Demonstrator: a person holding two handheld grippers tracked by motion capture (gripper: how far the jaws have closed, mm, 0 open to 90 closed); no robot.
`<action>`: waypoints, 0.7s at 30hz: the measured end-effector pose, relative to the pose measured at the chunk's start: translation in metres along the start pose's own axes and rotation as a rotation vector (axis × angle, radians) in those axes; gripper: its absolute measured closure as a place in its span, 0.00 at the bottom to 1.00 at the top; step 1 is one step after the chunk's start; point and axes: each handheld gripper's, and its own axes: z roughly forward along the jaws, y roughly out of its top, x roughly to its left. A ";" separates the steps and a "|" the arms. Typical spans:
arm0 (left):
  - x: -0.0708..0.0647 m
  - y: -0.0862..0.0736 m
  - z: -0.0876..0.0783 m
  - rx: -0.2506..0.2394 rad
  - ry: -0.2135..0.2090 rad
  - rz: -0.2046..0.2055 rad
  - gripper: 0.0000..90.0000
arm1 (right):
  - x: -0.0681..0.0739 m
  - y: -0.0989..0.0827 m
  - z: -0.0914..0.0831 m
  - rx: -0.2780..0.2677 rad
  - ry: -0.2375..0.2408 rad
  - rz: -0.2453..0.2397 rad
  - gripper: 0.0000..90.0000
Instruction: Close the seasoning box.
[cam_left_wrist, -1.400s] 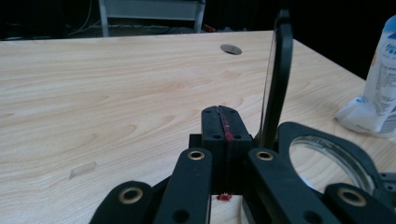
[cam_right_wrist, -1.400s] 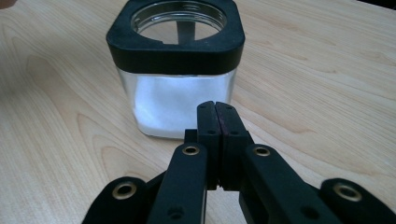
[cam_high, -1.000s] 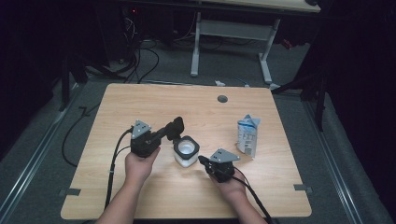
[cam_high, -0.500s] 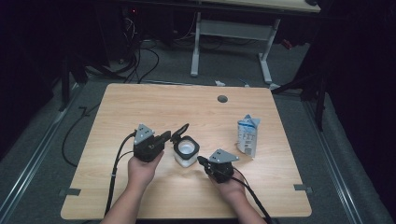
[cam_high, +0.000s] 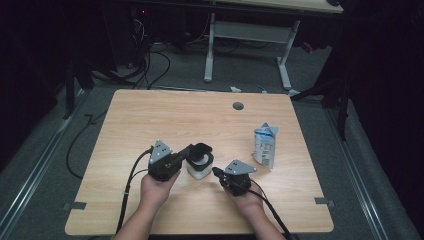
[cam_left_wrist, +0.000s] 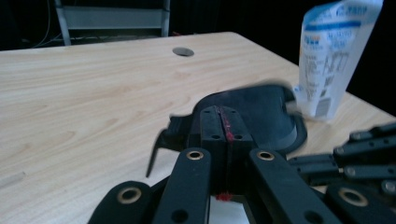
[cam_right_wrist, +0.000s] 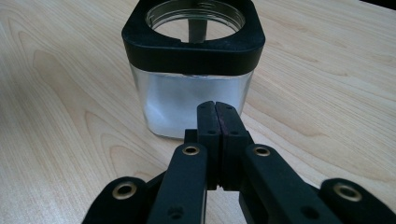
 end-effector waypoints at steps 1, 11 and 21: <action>0.000 -0.002 -0.001 -0.003 0.004 -0.006 0.99 | 0.000 0.000 0.000 0.002 -0.001 -0.001 0.99; 0.007 -0.015 -0.006 -0.002 0.039 -0.025 0.97 | -0.002 0.000 -0.002 -0.005 -0.007 0.000 0.99; 0.009 -0.033 -0.011 0.023 0.057 -0.034 0.90 | -0.003 -0.001 -0.002 0.005 -0.013 -0.004 0.99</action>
